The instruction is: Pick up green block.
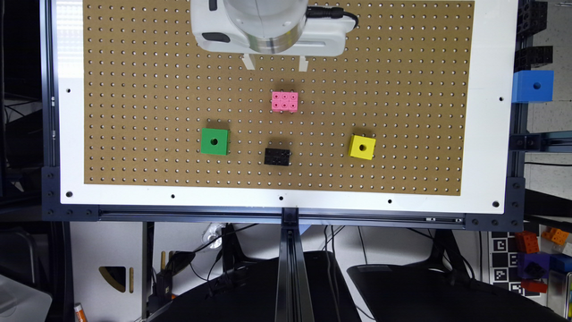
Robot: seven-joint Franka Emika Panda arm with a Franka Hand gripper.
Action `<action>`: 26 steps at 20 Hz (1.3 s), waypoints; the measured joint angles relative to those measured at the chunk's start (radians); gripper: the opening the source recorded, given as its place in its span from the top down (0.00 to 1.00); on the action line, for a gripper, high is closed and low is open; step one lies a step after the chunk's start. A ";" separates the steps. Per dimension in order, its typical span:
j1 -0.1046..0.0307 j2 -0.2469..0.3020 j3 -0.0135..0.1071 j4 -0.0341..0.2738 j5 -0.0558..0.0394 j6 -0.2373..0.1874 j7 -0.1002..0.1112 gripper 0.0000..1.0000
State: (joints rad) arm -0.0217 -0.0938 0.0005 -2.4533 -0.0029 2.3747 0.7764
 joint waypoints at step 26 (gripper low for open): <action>-0.199 0.192 -0.001 0.225 -0.0073 0.000 -0.180 0.00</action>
State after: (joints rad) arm -0.2203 0.0984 -0.0001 -2.2280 -0.0102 2.3752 0.5964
